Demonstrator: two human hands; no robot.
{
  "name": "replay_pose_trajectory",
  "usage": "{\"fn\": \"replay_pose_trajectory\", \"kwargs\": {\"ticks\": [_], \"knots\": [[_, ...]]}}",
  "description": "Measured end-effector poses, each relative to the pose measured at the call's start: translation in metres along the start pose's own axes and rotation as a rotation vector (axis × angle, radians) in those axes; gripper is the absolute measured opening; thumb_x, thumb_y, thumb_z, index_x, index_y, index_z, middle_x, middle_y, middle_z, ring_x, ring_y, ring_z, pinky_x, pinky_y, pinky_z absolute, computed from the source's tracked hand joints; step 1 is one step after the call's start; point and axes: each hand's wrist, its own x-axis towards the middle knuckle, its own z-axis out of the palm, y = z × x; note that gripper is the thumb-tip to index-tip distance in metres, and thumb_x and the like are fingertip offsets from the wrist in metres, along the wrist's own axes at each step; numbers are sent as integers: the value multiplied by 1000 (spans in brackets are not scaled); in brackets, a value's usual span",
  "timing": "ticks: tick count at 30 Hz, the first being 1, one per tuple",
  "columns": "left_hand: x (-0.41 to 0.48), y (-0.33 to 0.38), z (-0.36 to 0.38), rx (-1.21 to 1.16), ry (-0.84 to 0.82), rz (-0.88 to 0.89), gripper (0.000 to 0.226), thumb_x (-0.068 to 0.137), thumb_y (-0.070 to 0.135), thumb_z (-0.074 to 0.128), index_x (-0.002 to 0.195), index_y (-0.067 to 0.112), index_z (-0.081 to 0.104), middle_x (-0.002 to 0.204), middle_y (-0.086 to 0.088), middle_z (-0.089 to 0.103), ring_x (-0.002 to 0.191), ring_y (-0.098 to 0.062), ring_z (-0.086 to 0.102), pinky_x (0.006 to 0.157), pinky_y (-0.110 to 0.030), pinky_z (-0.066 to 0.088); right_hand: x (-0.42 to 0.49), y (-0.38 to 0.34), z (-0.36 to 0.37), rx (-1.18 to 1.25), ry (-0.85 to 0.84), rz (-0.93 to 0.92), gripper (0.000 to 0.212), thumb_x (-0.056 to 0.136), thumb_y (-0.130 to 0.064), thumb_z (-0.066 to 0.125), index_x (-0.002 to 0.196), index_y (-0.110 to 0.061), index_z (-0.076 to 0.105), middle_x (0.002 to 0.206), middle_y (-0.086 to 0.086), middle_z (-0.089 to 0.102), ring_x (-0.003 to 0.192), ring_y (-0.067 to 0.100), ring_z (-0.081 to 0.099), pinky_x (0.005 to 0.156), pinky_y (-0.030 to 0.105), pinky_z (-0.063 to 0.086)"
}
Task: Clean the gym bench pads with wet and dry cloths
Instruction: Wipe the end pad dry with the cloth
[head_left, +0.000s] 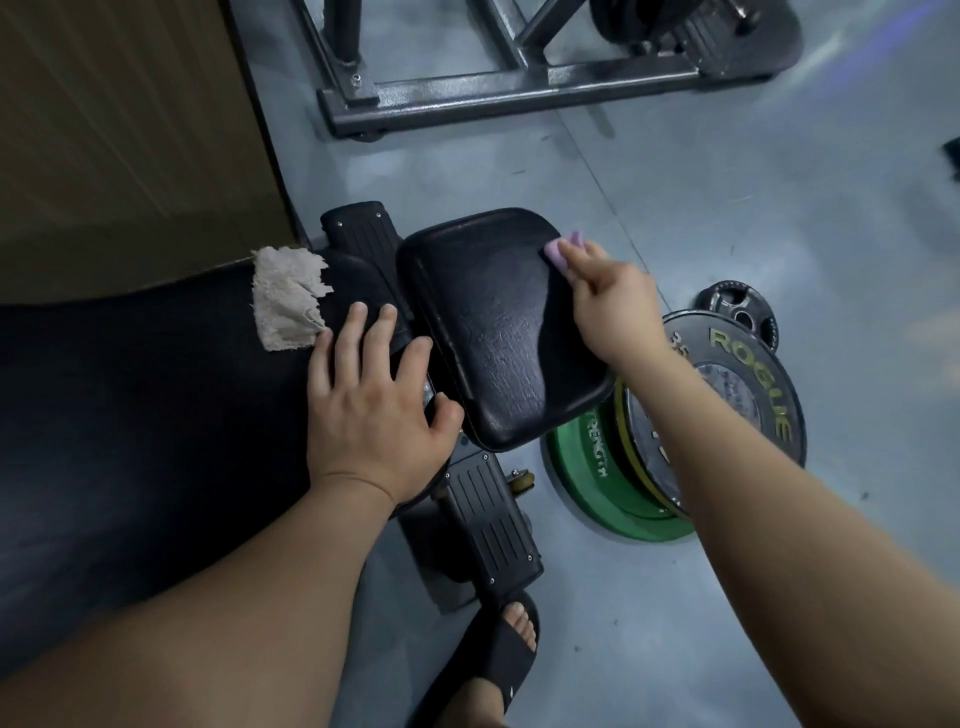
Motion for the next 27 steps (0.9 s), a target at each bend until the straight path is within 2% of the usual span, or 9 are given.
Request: {"fn": "replay_pose_trajectory", "kwargs": {"ticks": [2,4,7,9,13,15,17,21,27], "knots": [[0,0,0,4,-3,-1,57,84,50,50,134,23,59,158,-12,38,153,-33,20,124,-53,13,10,-6,3,-83,-8,-52,29,106,-21,54,130,-23,70,143,2,60,135,9,50,101,-4,22],[0,0,-2,11,-12,2,58,85,50,49,135,23,59,159,-12,38,154,-32,19,124,-53,12,29,-16,10,-141,-10,-103,29,106,-20,53,129,-19,70,142,7,60,136,20,52,102,5,25],[1,-1,-2,16,-17,3,58,85,51,49,136,24,58,159,-12,37,154,-32,18,125,-52,11,58,-31,25,-199,-27,-195,32,101,-5,51,125,-10,72,137,12,64,135,21,54,104,11,26],[1,-1,-3,20,-20,3,58,85,51,49,136,24,58,159,-11,37,154,-32,18,125,-52,10,71,-38,34,-248,-58,-229,32,100,-2,50,120,-11,74,133,7,68,132,21,56,100,12,28],[0,-2,-2,13,-18,3,57,85,49,51,136,23,58,159,-12,37,154,-32,19,125,-53,12,55,-38,45,-312,4,-376,35,95,-1,52,118,-17,71,121,4,71,107,37,65,91,20,35],[0,-1,-2,0,-5,3,56,85,48,53,135,23,59,159,-12,38,154,-32,20,124,-53,12,25,-33,47,-320,26,-504,37,96,-1,58,129,-15,66,133,4,66,104,33,61,96,27,43],[1,-1,-1,4,-2,1,56,85,47,54,134,23,60,158,-12,39,154,-32,20,124,-53,13,7,-29,45,-287,11,-580,40,101,-9,59,141,-14,60,147,4,57,110,30,58,102,29,45],[0,-1,-1,10,-5,5,56,85,48,53,134,23,59,159,-12,38,154,-32,19,124,-53,12,15,-22,43,-284,-21,-584,42,105,-11,54,146,-14,54,152,3,52,114,33,60,105,25,39],[1,-1,-1,13,-10,6,56,85,49,51,135,23,58,159,-12,37,154,-32,19,124,-53,12,14,-29,38,-302,20,-568,47,98,-6,54,145,-1,52,136,18,58,103,43,58,92,49,51]]}}
